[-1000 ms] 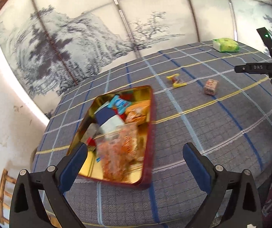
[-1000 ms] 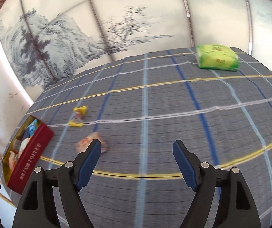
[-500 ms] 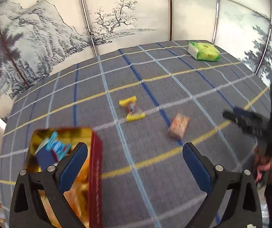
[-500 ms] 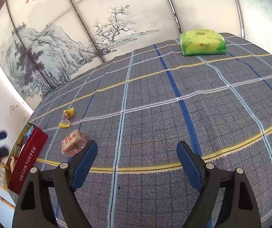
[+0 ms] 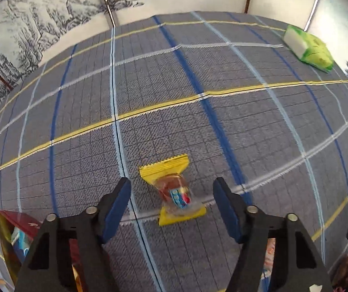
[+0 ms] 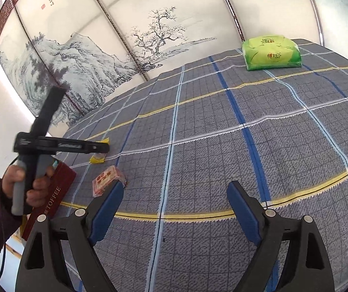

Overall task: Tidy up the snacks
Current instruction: 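Grasp the yellow-wrapped candy on the table with the left gripper, then grasp the red-labelled brown brick packet with the right gripper while the left holds the candy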

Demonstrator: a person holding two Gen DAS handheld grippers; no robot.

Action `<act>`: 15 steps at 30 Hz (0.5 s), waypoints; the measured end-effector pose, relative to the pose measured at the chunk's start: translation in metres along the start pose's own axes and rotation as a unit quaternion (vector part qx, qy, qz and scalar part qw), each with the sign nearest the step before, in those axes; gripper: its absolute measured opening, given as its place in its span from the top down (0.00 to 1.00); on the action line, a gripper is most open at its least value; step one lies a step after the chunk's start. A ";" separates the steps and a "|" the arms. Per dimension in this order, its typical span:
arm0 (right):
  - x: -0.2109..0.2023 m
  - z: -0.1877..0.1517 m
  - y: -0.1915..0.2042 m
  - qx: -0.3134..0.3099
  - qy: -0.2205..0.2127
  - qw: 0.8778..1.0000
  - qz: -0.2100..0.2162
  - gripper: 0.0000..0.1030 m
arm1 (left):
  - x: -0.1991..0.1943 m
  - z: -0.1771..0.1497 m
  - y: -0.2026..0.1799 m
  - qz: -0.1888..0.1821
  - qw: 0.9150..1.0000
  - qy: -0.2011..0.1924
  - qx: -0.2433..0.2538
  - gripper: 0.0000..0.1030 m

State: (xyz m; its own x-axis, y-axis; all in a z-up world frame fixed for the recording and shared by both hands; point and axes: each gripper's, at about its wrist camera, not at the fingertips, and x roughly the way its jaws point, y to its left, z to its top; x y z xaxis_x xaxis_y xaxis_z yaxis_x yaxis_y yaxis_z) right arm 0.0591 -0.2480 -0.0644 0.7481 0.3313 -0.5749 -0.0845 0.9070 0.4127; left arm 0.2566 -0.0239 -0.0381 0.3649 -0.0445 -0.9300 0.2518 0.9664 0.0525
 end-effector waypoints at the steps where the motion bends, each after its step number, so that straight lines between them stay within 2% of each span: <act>1: 0.000 0.000 0.000 0.000 0.000 1.000 0.001 0.15 | 0.006 0.000 0.001 -0.002 1.000 0.009 -0.003 0.42; 3: 0.000 0.000 0.000 0.000 -0.001 1.000 0.002 0.15 | 0.006 -0.001 0.005 -0.022 1.000 -0.002 -0.017 0.47; 5: 0.000 0.000 0.000 0.001 -0.001 1.000 0.001 0.15 | 0.002 -0.002 0.004 -0.019 1.000 -0.013 -0.015 0.80; 7: 0.001 0.001 -0.001 0.003 0.001 1.000 -0.002 0.15 | -0.001 -0.005 0.002 -0.004 1.000 -0.008 -0.027 0.81; 9: 0.001 0.001 -0.003 0.006 0.001 1.000 -0.004 0.15 | -0.011 -0.015 -0.002 -0.007 0.999 -0.013 -0.035 0.81; 12: 0.003 0.002 -0.004 0.009 0.003 1.000 -0.007 0.14 | -0.041 -0.047 -0.012 -0.044 0.998 -0.037 -0.034 0.81; 15: 0.005 0.002 -0.002 0.003 0.007 1.000 -0.008 0.14 | -0.067 -0.082 -0.020 -0.080 0.995 -0.045 -0.041 0.81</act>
State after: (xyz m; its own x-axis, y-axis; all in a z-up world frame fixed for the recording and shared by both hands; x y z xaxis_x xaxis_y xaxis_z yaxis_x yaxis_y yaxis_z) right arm 0.0643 -0.2485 -0.0664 0.7397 0.3213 -0.5913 -0.0693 0.9104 0.4079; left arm 0.1534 -0.0192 -0.0073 0.4060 -0.2183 -0.8874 0.2406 0.9623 -0.1266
